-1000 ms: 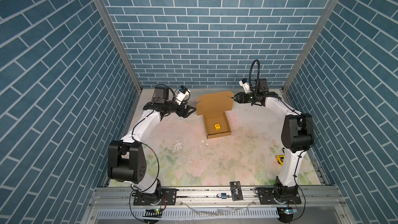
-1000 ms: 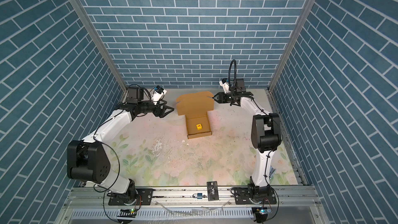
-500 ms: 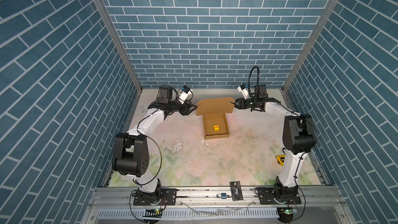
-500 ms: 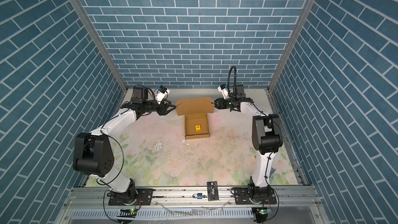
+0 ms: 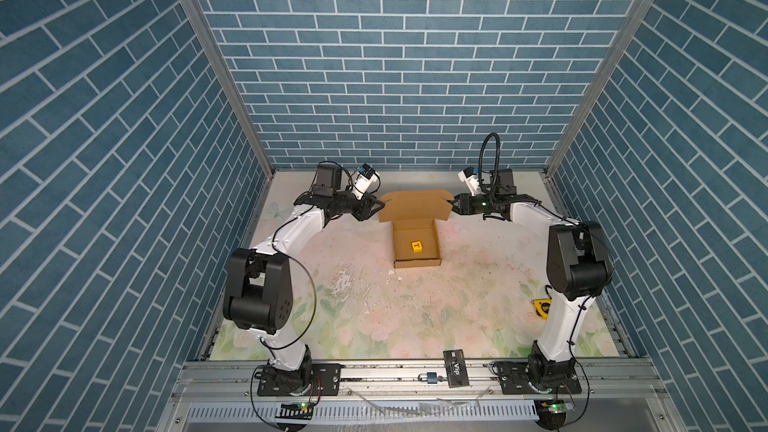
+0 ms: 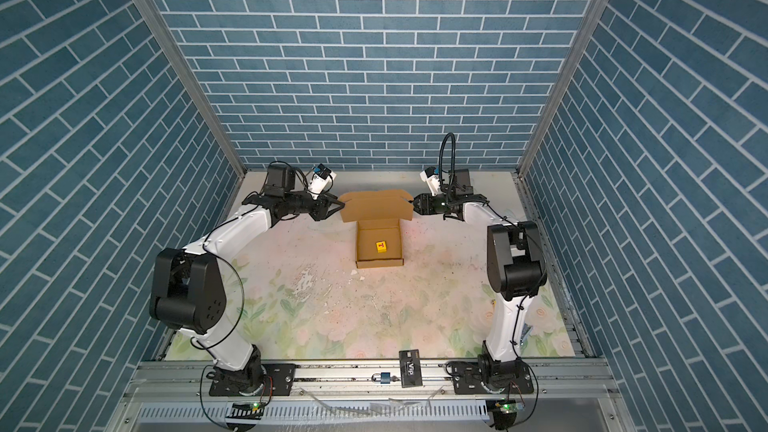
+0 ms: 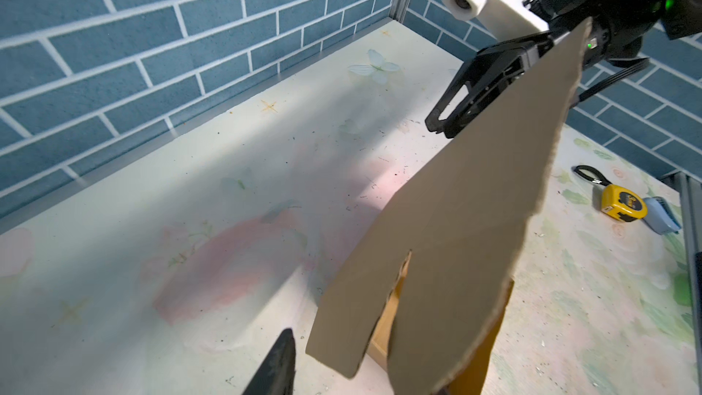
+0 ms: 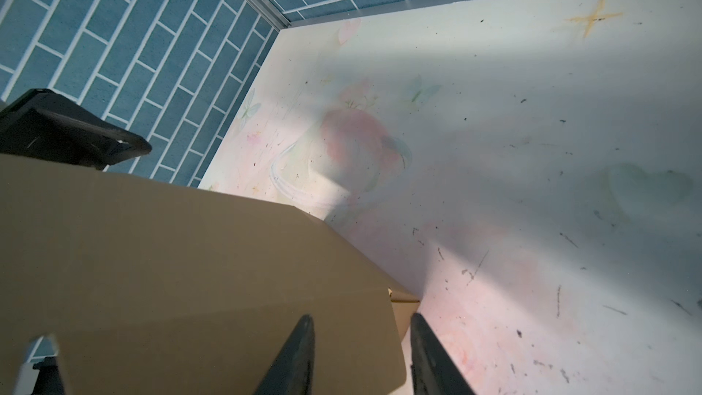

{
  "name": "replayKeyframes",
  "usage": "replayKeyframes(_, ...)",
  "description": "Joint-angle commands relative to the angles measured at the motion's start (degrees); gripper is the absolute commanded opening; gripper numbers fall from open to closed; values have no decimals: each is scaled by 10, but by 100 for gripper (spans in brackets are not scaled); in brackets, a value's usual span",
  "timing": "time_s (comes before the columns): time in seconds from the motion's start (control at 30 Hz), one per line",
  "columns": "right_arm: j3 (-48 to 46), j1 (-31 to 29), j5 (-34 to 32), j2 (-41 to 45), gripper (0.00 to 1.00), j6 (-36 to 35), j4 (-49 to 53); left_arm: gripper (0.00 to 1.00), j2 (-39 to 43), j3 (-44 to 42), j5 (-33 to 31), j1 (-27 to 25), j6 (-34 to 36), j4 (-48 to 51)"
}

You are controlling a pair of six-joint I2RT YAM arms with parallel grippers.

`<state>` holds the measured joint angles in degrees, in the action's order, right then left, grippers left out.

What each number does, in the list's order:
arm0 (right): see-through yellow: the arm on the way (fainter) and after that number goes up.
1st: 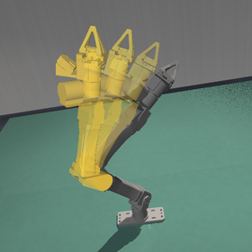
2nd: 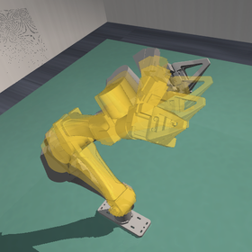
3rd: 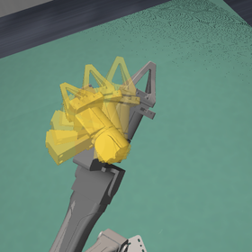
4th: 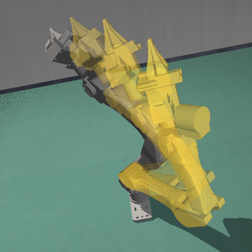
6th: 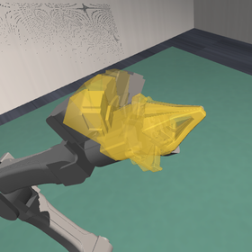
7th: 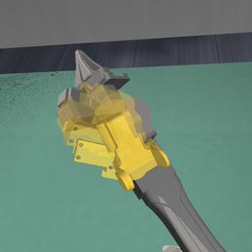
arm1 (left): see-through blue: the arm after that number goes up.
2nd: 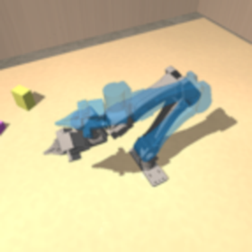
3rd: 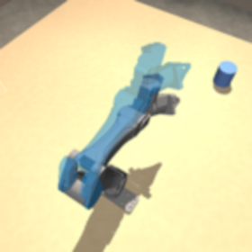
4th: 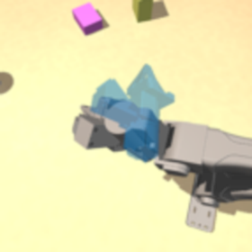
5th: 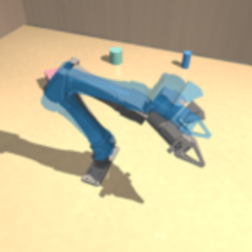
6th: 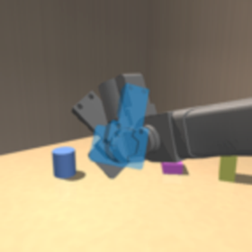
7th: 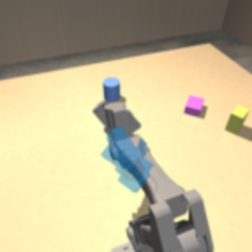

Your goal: Fold the paper box

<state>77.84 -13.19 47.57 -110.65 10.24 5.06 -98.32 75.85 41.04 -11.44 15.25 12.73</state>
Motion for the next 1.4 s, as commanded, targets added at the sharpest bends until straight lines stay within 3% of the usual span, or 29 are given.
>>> replayKeyframes(0.0,-19,-3,6,39,42,4,-22,34,-4,6,-8,-5,-11,1)
replayKeyframes(0.37,-55,-13,8,55,42,34,-49,31,-15,5,-12,-11,-14,-3)
replayKeyframes(0.47,-62,-14,9,62,42,29,-49,42,-21,16,-6,-12,-4,-2)
replayKeyframes(0.57,-69,-14,1,67,42,23,-45,43,-34,28,0,-12,2,6)
replayKeyframes(0.77,-79,-16,1,78,42,28,-50,24,-39,34,13,-13,-20,-4)
replayKeyframes(1.37,-140,-42,-30,127,42,73,-82,12,-20,1,20,-24,-106,-51)
